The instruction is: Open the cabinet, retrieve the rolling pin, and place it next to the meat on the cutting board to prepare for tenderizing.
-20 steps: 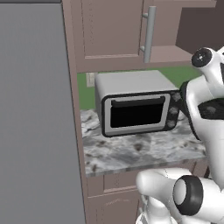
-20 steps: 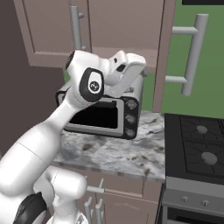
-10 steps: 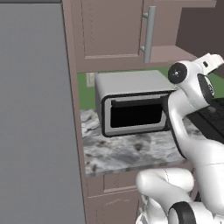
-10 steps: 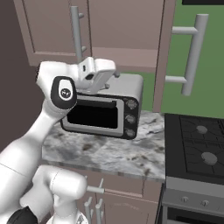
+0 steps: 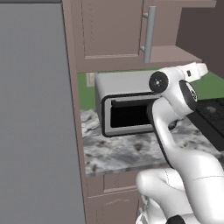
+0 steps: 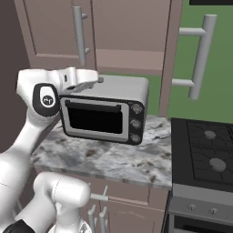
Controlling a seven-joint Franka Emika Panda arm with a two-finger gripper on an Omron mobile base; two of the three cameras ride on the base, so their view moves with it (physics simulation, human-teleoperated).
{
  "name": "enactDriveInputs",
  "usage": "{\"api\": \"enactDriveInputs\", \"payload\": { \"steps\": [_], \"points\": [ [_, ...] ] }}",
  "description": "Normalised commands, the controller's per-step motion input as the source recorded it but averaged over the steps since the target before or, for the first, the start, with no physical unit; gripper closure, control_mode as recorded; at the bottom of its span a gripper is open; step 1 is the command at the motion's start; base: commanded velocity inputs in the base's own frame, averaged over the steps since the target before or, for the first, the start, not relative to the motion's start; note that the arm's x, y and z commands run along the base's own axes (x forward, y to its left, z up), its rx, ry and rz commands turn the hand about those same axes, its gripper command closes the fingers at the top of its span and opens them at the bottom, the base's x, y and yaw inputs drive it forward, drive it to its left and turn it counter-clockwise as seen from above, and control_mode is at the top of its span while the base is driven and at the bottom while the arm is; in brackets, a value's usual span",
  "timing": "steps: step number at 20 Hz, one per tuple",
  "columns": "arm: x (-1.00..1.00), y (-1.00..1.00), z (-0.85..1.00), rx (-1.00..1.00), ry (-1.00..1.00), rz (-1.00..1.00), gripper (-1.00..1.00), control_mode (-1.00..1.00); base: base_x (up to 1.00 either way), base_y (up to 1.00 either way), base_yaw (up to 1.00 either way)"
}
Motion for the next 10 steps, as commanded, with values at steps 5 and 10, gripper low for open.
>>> {"api": "enactDriveInputs", "payload": {
  "steps": [5, 10],
  "points": [
    [-0.03, 0.62, 0.21, 0.24, -0.1, 0.09, -1.0, -1.0, 0.0, 0.0, 0.0],
    [0.0, 0.52, 0.2, 0.24, -0.06, 0.17, -1.0, -1.0, 0.0, 0.0, 0.0]
  ]
}}
